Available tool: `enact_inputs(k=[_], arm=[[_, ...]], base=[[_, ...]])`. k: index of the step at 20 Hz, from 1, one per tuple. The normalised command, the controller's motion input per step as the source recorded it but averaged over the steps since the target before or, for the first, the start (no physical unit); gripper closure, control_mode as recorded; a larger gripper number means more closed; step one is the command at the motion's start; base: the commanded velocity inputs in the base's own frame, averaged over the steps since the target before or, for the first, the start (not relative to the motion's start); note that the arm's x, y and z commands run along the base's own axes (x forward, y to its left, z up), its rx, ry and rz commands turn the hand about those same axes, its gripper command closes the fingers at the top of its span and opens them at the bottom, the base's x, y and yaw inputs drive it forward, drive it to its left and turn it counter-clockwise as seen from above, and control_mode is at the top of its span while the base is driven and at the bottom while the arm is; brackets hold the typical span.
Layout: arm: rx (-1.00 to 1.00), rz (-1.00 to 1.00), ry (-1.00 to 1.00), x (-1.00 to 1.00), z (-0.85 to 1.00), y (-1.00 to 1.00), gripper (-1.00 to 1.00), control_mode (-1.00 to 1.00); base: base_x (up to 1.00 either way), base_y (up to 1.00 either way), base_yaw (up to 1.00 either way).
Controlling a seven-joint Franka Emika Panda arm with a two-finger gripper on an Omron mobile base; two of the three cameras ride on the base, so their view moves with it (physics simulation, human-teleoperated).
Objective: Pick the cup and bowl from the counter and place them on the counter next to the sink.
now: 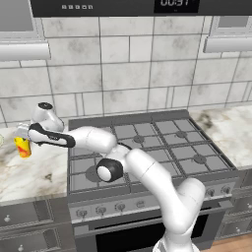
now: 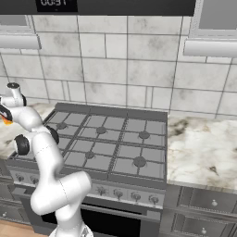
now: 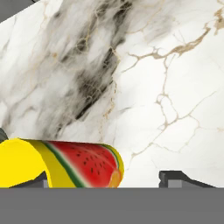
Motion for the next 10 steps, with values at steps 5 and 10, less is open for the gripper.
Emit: enact_inputs(k=[5,10], arm=[[0.0,0.0,0.0,0.0,0.0,0.0,1.0,-1.0],[0.0,0.0,0.0,0.0,0.0,0.0,1.0,-1.0]], base=[[0.0,0.0,0.0],[0.0,0.0,0.0]])
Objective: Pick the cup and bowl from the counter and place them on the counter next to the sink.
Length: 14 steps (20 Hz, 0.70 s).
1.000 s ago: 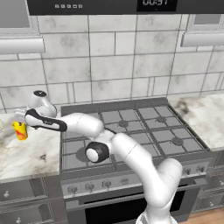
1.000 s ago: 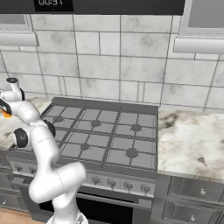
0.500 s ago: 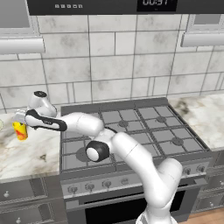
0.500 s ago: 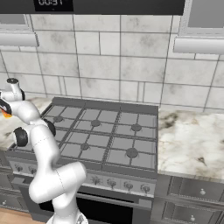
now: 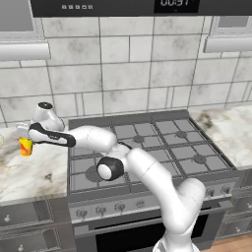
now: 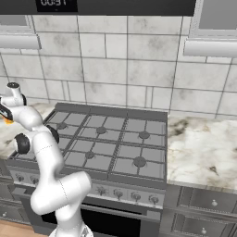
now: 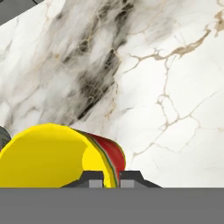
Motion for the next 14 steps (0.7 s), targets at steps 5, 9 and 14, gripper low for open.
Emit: enact_inputs(k=[5,9,14], arm=[[-0.07,-0.01,0.01,0.02,0.57,0.02,1.0,-1.0],[-0.01,0.0,0.0,-0.26,0.77,-0.23,1.0,-1.0],[-0.04,0.0,0.0,-0.14,0.72,-0.41,1.0,-1.0]], base=[[0.0,0.0,0.0],[0.0,0.0,0.0],[0.0,0.0,0.0]])
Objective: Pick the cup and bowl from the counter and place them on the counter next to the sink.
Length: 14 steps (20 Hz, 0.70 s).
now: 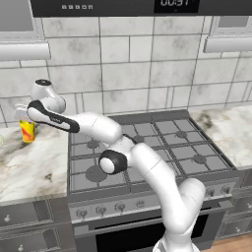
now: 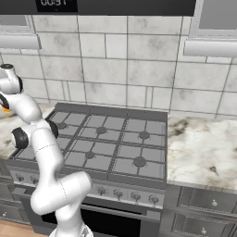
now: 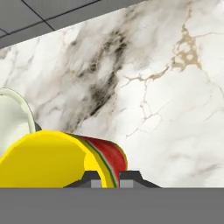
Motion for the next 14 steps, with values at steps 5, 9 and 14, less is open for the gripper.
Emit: enact_inputs(k=[5,9,14], arm=[[0.0,0.0,0.0,-0.62,0.29,-0.92,1.0,-1.0],[0.0,0.0,-0.02,-0.66,0.28,-1.0,1.0,-1.0],[0.0,0.0,-0.04,-0.7,0.21,-1.0,1.0,-1.0]], base=[[0.0,0.0,0.0],[0.0,0.0,0.0],[0.0,0.0,0.0]])
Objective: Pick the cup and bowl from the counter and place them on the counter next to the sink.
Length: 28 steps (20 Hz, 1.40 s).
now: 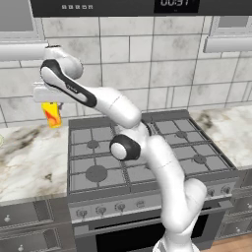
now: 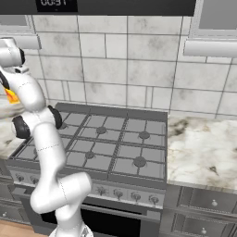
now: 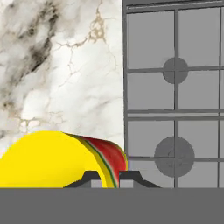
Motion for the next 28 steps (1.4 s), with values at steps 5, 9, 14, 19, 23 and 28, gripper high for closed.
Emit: enact_inputs(k=[5,9,14,19,23,28], arm=[[0.0,0.0,-0.05,-0.83,0.02,-1.0,1.0,-1.0],[0.02,0.0,-0.11,-0.77,0.16,-1.0,1.0,-1.0],[0.08,0.0,-0.16,-0.75,0.24,-1.0,1.0,-1.0],[0.11,0.0,-0.18,-0.77,0.27,-1.0,1.0,-1.0],[0.12,0.0,-0.18,-0.85,0.16,-1.0,1.0,-1.0],[0.15,0.01,-0.2,-0.8,0.01,-1.0,1.0,-1.0]], base=[[0.0,0.0,0.0],[0.0,0.0,0.0],[0.0,0.0,0.0],[0.0,0.0,0.0],[0.0,0.0,0.0],[0.0,0.0,0.0]])
